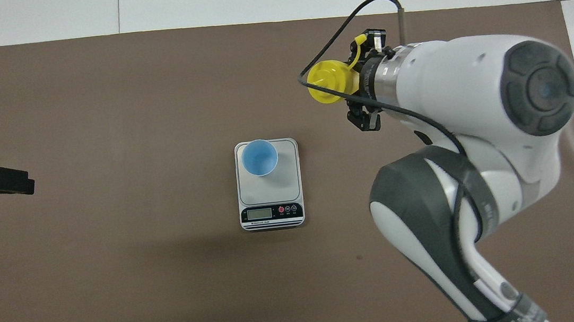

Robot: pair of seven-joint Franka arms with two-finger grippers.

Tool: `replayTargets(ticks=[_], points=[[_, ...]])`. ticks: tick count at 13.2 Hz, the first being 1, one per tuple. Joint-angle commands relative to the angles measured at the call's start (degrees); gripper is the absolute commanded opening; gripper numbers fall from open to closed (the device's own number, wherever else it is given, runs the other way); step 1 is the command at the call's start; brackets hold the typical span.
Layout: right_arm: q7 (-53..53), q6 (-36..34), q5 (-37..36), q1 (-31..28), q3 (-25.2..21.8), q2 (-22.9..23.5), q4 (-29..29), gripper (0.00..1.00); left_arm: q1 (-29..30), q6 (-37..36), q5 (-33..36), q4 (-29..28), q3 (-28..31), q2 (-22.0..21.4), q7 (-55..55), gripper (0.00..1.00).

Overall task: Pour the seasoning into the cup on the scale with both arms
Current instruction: 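Turn the bottle upright and carry it back with the right gripper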

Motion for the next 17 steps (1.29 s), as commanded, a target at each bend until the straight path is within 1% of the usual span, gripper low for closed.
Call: replayTargets(ticks=[1, 3, 5, 6, 8, 10, 11, 13, 15, 16, 17], points=[[-1.64, -2.84, 7.97, -5.40, 0.56, -1.17, -0.93, 0.00, 0.76, -0.14, 0.65, -1.79, -0.34, -1.83, 0.52, 1.00], [-6.97, -5.83, 12.54, -9.18, 0.56, -1.43, -1.28, 0.00, 0.76, -0.14, 0.65, -1.79, -0.34, -1.83, 0.52, 1.00], [-13.83, -7.94, 16.94, -13.48, 0.47, -1.70, -3.21, 0.00, 0.76, -0.14, 0.65, -1.79, -0.34, -1.83, 0.52, 1.00], [-16.47, -9.87, 18.00, -15.68, 0.47, -1.70, -3.92, 0.00, 0.76, -0.14, 0.65, -1.79, -0.34, -1.83, 0.52, 1.00], [-25.24, -15.30, 20.46, -20.51, 0.47, -1.09, -4.10, 0.00, 0.76, -0.14, 0.65, -1.79, -0.34, -1.83, 0.52, 1.00], [-34.21, -17.79, 22.75, -25.61, 0.47, -0.47, -6.37, 0.00, 0.76, -0.14, 0.65, -1.79, -0.34, -1.83, 0.52, 1.00], [-38.43, -18.58, 23.80, -28.33, 0.47, 0.31, -7.51, 0.00, 0.76, -0.14, 0.65, -1.79, -0.34, -1.83, 0.52, 1.00], [-45.65, -20.60, 24.52, -32.91, 0.47, 2.86, -7.79, 0.00, 0.76, -0.14, 0.65, -1.79, -0.34, -1.83, 0.52, 1.00], [-48.99, -21.92, 26.26, -36.51, 0.47, 6.28, -7.79, 0.00, 0.76, -0.14, 0.65, -1.79, -0.34, -1.83, 0.52, 1.00], [-52.24, -22.62, 26.71, -37.66, 0.38, 7.08, -7.79, 0.00, 0.76, -0.14, 0.65, -1.79, -0.34, -1.83, 0.43, 1.00], [-53.31, -23.06, 26.80, -38.72, 0.47, 8.05, -7.79, 0.00, 0.76, -0.14, 0.65, -1.79, -0.34, -1.83, 0.52, 1.00]])
